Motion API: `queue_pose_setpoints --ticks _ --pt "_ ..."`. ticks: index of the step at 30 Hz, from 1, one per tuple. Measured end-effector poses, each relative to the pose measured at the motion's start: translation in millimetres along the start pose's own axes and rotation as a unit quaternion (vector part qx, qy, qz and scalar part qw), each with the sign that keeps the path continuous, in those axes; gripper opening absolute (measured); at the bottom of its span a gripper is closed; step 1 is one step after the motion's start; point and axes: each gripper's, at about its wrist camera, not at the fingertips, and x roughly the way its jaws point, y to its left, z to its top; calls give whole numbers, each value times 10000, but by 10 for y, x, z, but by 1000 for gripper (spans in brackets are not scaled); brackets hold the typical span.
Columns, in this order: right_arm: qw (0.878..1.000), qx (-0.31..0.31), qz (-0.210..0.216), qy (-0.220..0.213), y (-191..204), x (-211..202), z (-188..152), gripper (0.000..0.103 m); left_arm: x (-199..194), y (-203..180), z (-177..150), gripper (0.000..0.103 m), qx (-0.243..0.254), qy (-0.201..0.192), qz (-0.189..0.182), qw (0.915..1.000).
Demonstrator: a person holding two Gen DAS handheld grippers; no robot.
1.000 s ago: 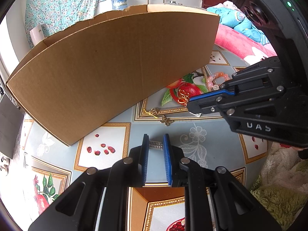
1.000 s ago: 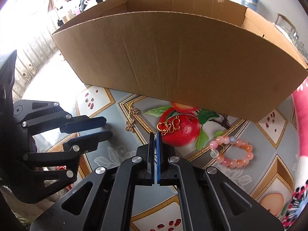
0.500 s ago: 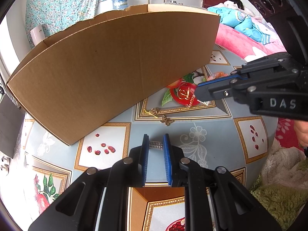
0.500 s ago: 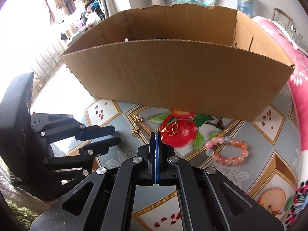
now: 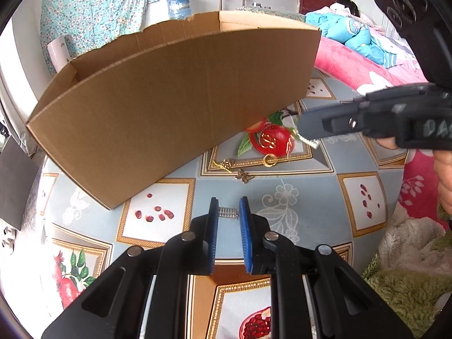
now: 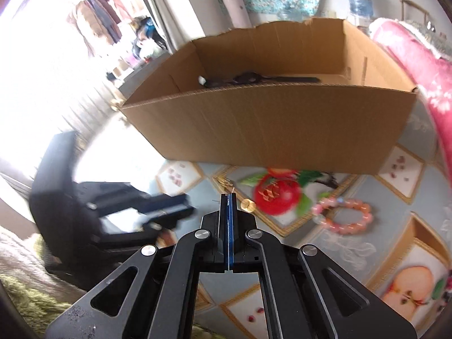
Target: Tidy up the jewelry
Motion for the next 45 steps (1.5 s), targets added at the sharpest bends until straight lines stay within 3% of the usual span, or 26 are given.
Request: queue_pose_setpoints --ticks 3,5,16,22,27,31,37,45 --pt "9993 232 8 308 -123 131 -136 0 -14 37 -7 14 -139 -35 -128 9998" --pt "9993 277 94 233 -145 54 -153 0 -28 53 -5 14 -147 -58 -93 9998" --pt "9976 -21 399 -556 -8 -509 102 0 -515 90 203 14 -201 -632 -203 9976" --pt "9887 -432 720 -1242 150 -852 458 0 -941 279 556 14 -342 -1351 -527 9888" --pt "9812 -544 901 -1618 159 -881 789 0 -1013 481 895 14 -310 -1691 -400 9843" --pt "9807 -469 912 -1667 88 -699 1011 0 -740 593 1094 14 -337 -1350 -175 9901" --pt "9885 -174 914 -1189 -43 -212 1130 0 -293 743 1219 14 -409 -503 98 9978" --pt "9945 -84 906 -521 -26 20 1085 0 12 835 1199 14 -531 256 507 9970"
